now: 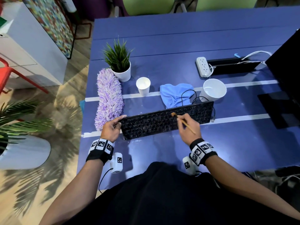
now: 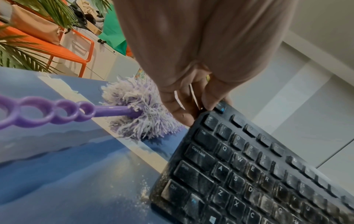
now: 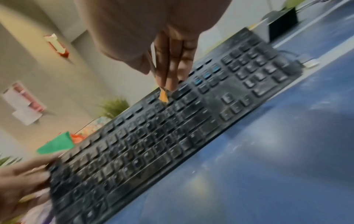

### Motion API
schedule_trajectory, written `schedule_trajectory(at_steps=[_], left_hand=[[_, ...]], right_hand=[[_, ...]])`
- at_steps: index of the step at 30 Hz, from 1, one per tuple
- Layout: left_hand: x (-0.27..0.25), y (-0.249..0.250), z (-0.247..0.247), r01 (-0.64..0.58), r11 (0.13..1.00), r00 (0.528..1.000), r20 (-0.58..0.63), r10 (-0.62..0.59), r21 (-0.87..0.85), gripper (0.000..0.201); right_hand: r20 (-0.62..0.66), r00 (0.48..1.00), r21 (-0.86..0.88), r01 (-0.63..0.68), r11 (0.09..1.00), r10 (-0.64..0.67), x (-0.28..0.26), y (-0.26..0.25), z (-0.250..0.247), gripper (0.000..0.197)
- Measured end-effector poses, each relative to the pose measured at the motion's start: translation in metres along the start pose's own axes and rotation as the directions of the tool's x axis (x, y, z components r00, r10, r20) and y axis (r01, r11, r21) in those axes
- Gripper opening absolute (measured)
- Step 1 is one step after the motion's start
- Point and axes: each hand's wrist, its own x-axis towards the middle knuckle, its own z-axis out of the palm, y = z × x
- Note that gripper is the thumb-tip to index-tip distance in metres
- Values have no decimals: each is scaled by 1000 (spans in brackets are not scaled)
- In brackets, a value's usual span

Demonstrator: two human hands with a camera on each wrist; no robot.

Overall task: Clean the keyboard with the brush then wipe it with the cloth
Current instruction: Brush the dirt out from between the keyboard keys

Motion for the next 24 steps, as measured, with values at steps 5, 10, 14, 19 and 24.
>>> schedule_trajectory(at_steps=[5, 10, 14, 19, 24], left_hand=[[1, -3, -1, -8, 1000, 1000, 8, 8, 27, 64], [0, 1, -1, 11, 999, 1000, -3, -11, 31, 63], [3, -4, -3, 12, 998, 1000, 11, -13, 60, 63], [2, -2, -3, 0, 999, 1000, 18, -1, 49, 64], [1, -2, -2, -8, 1000, 1000, 28, 7, 28, 68]], right_hand=[[150, 986, -160, -43, 986, 68, -4, 39, -5, 8], [-5, 1000, -30, 15, 999, -15, -2, 22, -13, 4], [56, 997, -71, -46, 996, 50, 9, 30, -17, 7], [-86, 996, 11, 20, 1000, -19, 12, 29, -28, 4], [76, 994, -57, -71, 996, 75, 7, 35, -25, 9]])
